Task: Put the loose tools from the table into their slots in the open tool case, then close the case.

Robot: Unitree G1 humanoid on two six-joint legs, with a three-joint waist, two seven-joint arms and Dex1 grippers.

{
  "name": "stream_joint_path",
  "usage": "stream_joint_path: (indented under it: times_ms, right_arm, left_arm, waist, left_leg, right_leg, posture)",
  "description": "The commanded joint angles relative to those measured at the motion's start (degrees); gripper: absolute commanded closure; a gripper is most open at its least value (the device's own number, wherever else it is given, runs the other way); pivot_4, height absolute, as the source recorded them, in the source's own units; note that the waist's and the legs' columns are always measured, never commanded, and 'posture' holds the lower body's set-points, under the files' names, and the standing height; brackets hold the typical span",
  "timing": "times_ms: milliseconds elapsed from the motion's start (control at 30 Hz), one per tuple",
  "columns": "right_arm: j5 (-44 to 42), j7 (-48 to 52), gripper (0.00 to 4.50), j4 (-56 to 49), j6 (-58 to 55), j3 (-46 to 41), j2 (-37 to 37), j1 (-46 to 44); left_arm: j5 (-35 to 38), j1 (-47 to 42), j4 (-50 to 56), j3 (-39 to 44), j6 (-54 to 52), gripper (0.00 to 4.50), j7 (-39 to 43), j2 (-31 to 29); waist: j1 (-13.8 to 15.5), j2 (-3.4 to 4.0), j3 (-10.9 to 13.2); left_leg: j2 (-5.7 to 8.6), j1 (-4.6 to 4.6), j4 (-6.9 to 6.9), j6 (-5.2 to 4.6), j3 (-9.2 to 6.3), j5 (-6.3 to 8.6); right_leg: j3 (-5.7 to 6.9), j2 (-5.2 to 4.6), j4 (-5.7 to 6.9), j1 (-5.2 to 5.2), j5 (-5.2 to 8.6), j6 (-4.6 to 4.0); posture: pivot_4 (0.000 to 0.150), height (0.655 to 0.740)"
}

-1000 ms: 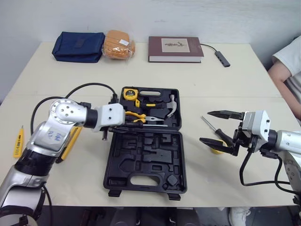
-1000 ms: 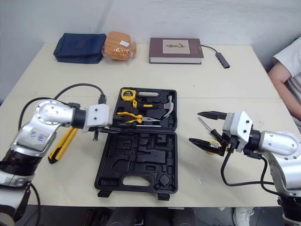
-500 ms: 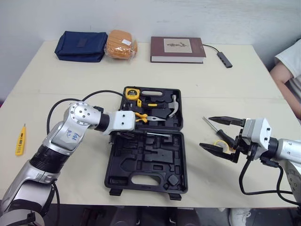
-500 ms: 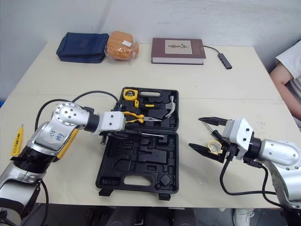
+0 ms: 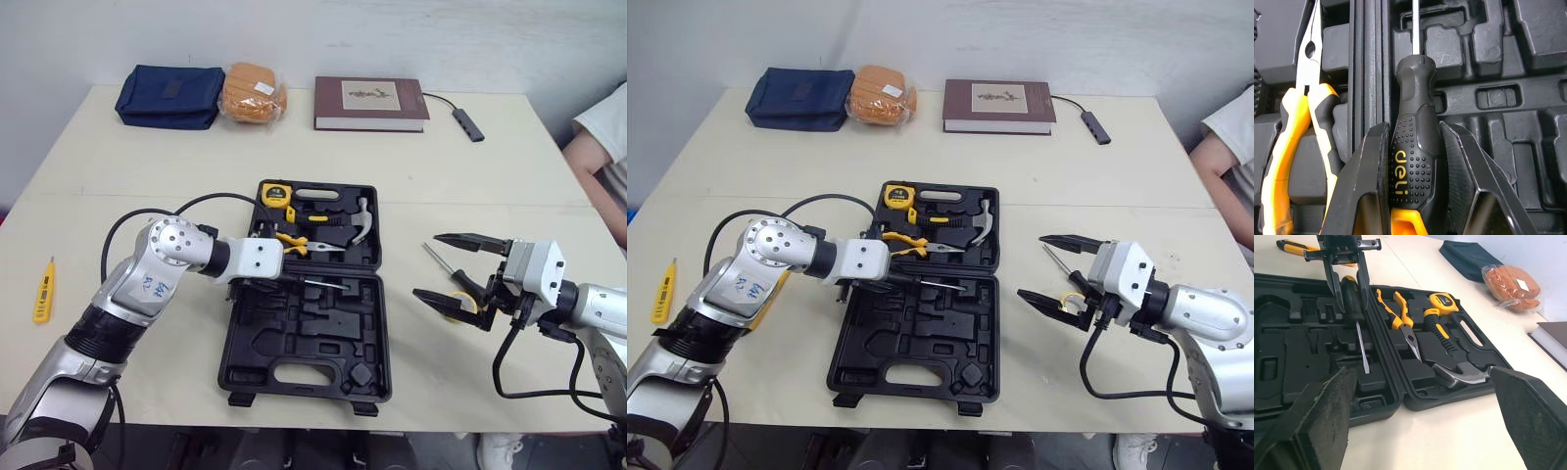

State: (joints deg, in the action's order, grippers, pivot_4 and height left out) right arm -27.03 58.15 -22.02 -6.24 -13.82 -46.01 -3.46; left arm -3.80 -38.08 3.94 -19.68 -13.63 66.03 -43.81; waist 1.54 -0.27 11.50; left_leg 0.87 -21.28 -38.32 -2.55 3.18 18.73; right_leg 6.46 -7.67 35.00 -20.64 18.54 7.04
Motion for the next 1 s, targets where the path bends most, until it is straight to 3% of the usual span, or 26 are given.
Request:
stream_joint_path:
  times_ms: [33,333,533,600,1000]
  right_arm:
    - [-0.16,-0.21,0.00,-0.70,0.92,-0.37,0.34,0.10]
    - [-0.25,-0.90,0.00,-1.21,1.57,-0.66,1.33,-0.26]
    - [0.07,-0.71,0.00,-1.23,1.71,-0.38,1.77,-0.28]
    - [-0.01,-0.66,0.00,-1.22,1.75,-0.47,1.80,-0.30]
    - [0.05,-0.39,0.00,-0.50,2.08,-0.27,1.80,-0.26]
  left_arm:
    - [-2.95,-0.45,-0.96,-0.89,1.51,3.61,-0.84,-0.08]
    - [-3.89,-0.73,-3.09,-1.41,5.83,3.61,-0.60,0.94]
    - [-2.83,-1.47,-3.14,0.42,10.08,1.41,-0.74,1.55]
    - [-2.44,-1.61,-2.72,0.79,10.97,0.49,-0.26,1.49]
    - [12.04,5.35,-3.10,10.46,12.52,0.49,1.33,3.36]
  waist:
    - [0.00,0.00,0.00]
    - [0.06,0.00,0.00]
    - [-0.03,0.01,-0.01]
    - [-0.04,0.01,-0.01]
    - [0.05,0.01,0.00]
  left_leg:
    - [0.00,0.01,-0.01,0.00,0.00,0.00]
    - [0.00,0.03,-0.13,-0.01,-0.07,0.00]
    - [0.00,0.01,-0.20,0.00,-0.10,0.00]
    - [0.00,0.00,-0.19,0.00,-0.09,0.00]
    - [-0.02,-0.04,-0.31,-0.01,-0.15,0.00]
  right_leg:
    - [0.00,0.00,0.00,0.01,0.00,0.00]
    - [0.01,-0.01,0.07,0.08,0.00,-0.01]
    - [0.03,-0.01,0.08,0.08,0.00,-0.01]
    - [0.03,0.00,0.06,0.06,0.00,-0.01]
    - [0.05,-0.04,0.10,0.07,-0.01,-0.01]
  posture:
    - [0.150,0.7400]
    - [0.150,0.7400]
    - [0.150,0.7400]
    - [0.150,0.7400]
    - [0.150,0.7400]
